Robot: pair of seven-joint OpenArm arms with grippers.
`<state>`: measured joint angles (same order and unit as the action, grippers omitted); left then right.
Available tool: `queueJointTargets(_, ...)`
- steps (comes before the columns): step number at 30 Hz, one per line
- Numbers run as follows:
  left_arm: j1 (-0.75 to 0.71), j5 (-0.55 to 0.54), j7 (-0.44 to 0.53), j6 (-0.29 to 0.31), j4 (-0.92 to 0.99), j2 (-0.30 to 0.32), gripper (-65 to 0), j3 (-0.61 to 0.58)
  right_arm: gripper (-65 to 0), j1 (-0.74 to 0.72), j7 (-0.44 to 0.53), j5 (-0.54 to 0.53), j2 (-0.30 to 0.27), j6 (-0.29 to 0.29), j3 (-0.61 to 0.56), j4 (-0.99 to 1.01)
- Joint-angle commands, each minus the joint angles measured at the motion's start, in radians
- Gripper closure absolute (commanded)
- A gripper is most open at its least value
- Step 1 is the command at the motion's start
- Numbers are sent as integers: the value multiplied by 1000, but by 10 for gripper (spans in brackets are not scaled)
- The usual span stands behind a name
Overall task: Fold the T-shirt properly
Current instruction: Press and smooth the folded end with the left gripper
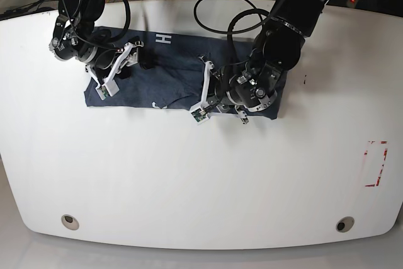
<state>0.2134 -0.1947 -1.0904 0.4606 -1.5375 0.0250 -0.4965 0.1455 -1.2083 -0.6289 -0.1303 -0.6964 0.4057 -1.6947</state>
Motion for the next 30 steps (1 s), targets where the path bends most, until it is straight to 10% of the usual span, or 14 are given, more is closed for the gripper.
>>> queueJointTargets(1,21,-10,25,0,-16,-24,-69,29,-458,-11,15,-15,-10,-2,3,-15)
queueJointTargets(16,68,-5,54,-4,13,-92,-81,49,-458,-10,15,-13,8,-2,3,-15)
queueJointTargets(24,70,-5,-63,-4,-71,-61,-378,55,-458,-10,15,-15,10,-2,3,-15)
queueJointTargets(30,67,-5,-63,-4,-37,-46,-397,52,-458,-11,15,-13,10,-2,3,-15)
